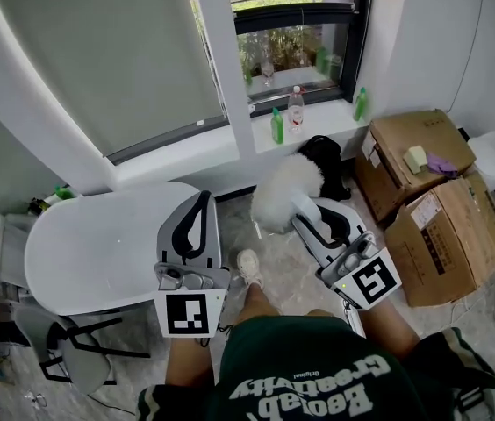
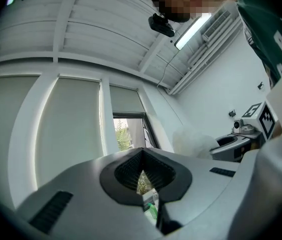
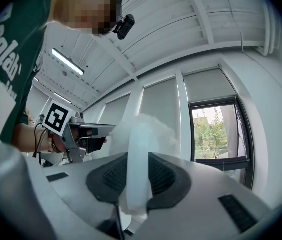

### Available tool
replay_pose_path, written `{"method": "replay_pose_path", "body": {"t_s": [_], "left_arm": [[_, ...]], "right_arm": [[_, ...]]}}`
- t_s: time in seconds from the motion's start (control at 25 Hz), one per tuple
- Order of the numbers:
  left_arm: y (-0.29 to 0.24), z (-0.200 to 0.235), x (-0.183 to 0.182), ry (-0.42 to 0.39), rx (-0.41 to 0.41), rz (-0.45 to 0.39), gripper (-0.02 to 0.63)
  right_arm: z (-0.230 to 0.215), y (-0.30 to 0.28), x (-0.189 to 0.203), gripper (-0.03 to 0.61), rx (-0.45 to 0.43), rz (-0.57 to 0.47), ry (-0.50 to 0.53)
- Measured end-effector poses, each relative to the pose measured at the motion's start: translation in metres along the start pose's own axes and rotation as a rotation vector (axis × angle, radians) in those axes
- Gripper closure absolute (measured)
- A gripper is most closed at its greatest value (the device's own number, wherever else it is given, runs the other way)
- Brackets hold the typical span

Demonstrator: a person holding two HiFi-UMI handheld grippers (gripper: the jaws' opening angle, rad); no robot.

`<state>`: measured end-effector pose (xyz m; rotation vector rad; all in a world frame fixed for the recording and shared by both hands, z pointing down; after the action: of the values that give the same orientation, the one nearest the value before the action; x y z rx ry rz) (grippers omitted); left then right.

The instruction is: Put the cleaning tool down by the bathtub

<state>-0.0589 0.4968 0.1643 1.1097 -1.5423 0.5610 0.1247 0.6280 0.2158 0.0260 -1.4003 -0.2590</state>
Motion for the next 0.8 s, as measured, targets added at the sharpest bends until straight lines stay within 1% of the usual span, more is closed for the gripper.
{"method": "replay_pose_path", "body": {"t_s": [0.08,0.2,0.36,0.56,0.68,0.8], "left_arm": [[-0.021,0.015,0.011,0.003,0.004,-0.01,0.611],[-0.057,0.037,0.024,0.012,0.014,-0.023,0.611],[-0.099,0.075,0.039,-0.003,0.031,-0.005,0.611],[-0.15,0.121,0.058,-0.011,0.039,0.006,0.611],[-0.178,0.148,0.073,-0.034,0.043,0.013,0.611],[-0.207,0.174,0.087,-0.017,0.049,0.026,0.611]], "right_arm": [[-0.011,-0.023,0.009,0.485,0.001,0.007,-0.005],[-0.034,-0.061,0.02,0.485,-0.003,-0.008,0.014],[-0.059,-0.119,0.026,0.485,-0.017,0.011,0.014],[-0.087,-0.18,0.036,0.485,-0.023,0.009,-0.02],[-0.103,-0.216,0.048,0.485,-0.017,0.021,-0.011],[-0.119,-0.249,0.055,0.485,-0.003,0.034,-0.035]]}}
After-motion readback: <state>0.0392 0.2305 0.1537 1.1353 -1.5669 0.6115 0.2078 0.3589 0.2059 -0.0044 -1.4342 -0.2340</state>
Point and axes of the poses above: the fingertips, and each gripper's own axes: y backward along the fingers, z to its left, x out of its underside, the point moved 9 cm from there along y, backward along the fingers
